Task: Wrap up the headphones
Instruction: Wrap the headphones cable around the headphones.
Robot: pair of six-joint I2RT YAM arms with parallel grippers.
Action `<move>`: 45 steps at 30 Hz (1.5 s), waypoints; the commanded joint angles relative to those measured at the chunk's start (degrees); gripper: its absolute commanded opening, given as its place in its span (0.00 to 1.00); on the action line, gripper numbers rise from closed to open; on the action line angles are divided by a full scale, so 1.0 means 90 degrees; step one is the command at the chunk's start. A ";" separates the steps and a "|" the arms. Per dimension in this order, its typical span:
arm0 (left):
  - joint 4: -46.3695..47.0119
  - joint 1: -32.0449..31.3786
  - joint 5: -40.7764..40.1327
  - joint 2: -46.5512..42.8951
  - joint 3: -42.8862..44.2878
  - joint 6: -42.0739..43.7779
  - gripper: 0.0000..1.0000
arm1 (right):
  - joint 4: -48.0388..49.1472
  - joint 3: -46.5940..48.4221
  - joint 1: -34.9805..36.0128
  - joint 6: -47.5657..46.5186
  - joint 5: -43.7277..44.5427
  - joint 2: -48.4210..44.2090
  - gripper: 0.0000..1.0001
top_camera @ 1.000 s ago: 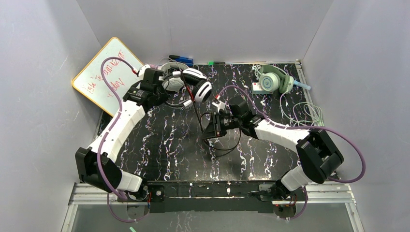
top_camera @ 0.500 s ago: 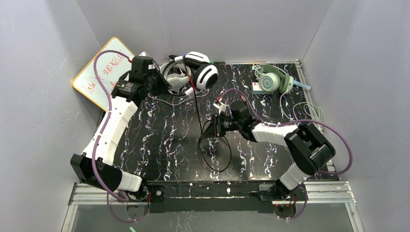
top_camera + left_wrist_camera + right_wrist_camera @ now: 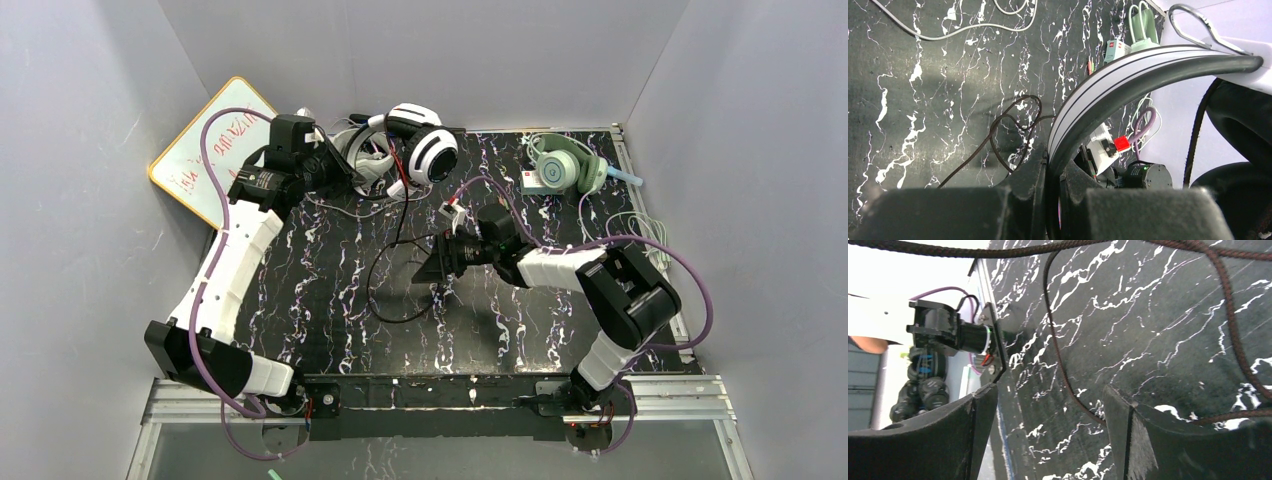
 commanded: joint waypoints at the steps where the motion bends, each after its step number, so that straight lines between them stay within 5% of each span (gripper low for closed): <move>1: 0.0095 0.0042 0.0277 -0.0353 0.0362 -0.0196 0.00 | -0.0267 0.0135 0.0016 -0.0898 0.0499 -0.0374 0.85; 8: 0.0020 0.0059 0.0251 -0.0328 0.0631 -0.0239 0.00 | -0.0537 0.0167 0.0006 -0.1171 0.1091 -0.0737 0.83; 16: -0.0220 0.0057 0.0158 -0.0293 0.1092 -0.0376 0.00 | 0.1667 -0.0258 0.0096 -0.1595 0.0813 -0.1047 0.85; 21: -0.0262 0.0062 0.0087 -0.0237 0.1427 -0.0490 0.00 | 0.2224 0.0238 0.0371 -0.1806 0.0821 -0.1039 0.87; 27: -0.0288 0.0058 0.0187 0.0071 0.2028 -0.0696 0.00 | 0.1969 0.1190 0.0757 -0.2093 0.2004 -0.0550 0.90; 34: -0.0046 0.0057 0.0420 0.0537 0.2965 -0.1180 0.00 | 0.1584 0.2430 0.0762 -0.1935 0.3050 0.0570 0.77; 45: 0.0195 0.0167 0.0479 0.1179 0.4688 -0.1781 0.00 | 0.2791 0.1027 0.0360 -0.0582 0.3064 0.1550 0.64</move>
